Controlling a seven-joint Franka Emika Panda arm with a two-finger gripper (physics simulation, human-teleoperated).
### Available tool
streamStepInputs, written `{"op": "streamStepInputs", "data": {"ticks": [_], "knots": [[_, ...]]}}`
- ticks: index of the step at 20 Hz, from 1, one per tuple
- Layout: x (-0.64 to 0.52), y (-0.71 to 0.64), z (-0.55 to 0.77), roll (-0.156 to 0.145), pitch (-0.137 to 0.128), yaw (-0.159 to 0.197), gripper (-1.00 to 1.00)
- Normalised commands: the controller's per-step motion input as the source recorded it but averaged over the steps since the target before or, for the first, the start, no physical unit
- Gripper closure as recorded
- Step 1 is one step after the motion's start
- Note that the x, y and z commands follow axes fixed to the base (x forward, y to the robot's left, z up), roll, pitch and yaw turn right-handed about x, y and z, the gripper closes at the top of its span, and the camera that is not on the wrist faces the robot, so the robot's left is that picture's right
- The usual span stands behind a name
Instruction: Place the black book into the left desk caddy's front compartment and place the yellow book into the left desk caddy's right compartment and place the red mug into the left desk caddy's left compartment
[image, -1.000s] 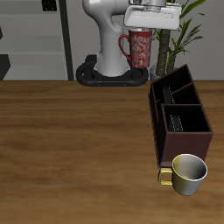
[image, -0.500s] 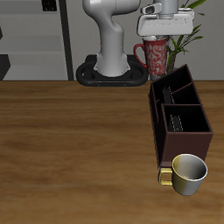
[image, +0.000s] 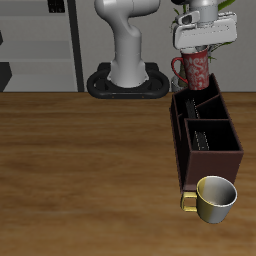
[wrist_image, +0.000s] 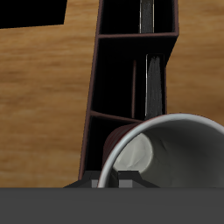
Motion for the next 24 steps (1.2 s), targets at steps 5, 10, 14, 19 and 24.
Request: {"op": "streamStepInputs", "data": {"ticks": [5, 10, 14, 19, 24], "knots": [[0.06, 0.01, -0.24, -0.008, 0.041, -0.054, 1.0], [-0.04, -0.03, -0.15, 0.006, 0.036, -0.06, 1.0], [0.0, 0.09, -0.11, 0.008, 0.022, -0.037, 1.0], [0.0, 0.22, -0.1, 0.037, 0.001, 0.012, 1.0], [0.12, -0.05, -0.26, -0.006, 0.042, -0.004, 1.0]]}}
